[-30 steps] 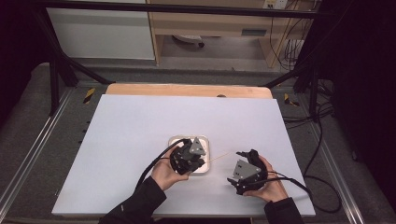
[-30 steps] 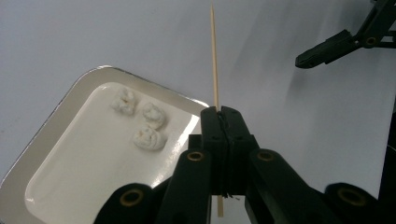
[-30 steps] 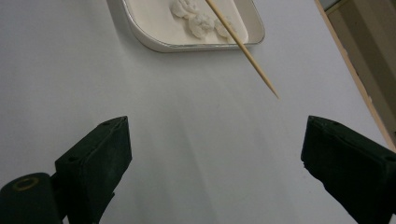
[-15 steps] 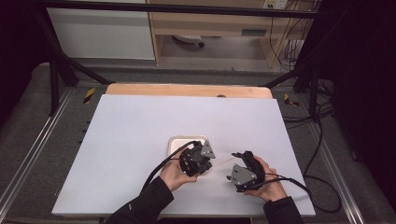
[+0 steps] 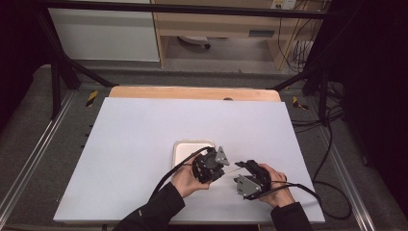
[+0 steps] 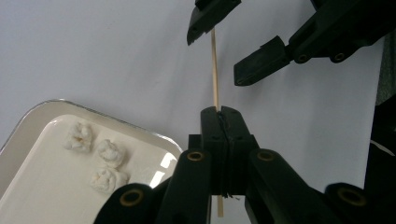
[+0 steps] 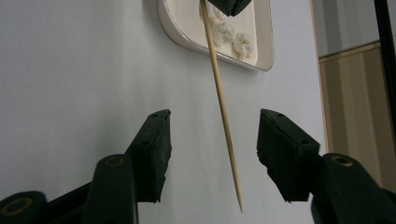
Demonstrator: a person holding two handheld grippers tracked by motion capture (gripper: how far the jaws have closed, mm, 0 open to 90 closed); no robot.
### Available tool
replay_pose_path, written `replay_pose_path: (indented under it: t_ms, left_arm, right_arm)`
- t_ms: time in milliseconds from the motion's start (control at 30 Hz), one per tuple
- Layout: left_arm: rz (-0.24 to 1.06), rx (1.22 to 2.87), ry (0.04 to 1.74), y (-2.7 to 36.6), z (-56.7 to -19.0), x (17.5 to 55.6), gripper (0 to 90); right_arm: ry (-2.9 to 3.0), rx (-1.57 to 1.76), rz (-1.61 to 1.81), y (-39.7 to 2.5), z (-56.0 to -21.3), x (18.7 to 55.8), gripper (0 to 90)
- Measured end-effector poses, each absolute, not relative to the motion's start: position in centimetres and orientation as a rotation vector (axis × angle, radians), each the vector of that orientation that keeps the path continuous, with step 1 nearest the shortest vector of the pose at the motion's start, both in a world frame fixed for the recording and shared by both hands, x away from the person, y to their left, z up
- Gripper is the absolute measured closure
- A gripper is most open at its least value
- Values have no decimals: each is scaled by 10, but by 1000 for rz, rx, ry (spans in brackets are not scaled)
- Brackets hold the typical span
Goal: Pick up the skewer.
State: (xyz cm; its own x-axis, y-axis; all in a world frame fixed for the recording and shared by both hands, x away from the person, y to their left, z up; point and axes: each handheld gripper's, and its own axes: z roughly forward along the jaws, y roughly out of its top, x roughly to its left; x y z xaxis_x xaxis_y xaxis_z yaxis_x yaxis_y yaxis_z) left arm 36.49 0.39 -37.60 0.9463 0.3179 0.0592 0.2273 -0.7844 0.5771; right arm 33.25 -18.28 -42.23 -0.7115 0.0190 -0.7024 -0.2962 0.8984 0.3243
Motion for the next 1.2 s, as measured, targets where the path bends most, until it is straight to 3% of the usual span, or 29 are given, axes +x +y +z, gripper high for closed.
replay_pose_path:
  t_ms: [467, 700, 900, 1200]
  left_arm:
    - [192, 2532, 350, -2, -376, 361, 892]
    - [184, 2541, 335, -3, -377, 360, 891]
    - [175, 2545, 333, -2, -377, 361, 891]
    - [147, 2533, 347, 1, -376, 364, 889]
  right_arm:
    - [2324, -313, 476, -183, -424, 330, 725]
    - [2310, -352, 454, -183, -424, 331, 810]
    - [2314, -365, 436, -183, -425, 330, 874]
    - [2296, -383, 424, -182, -423, 330, 891]
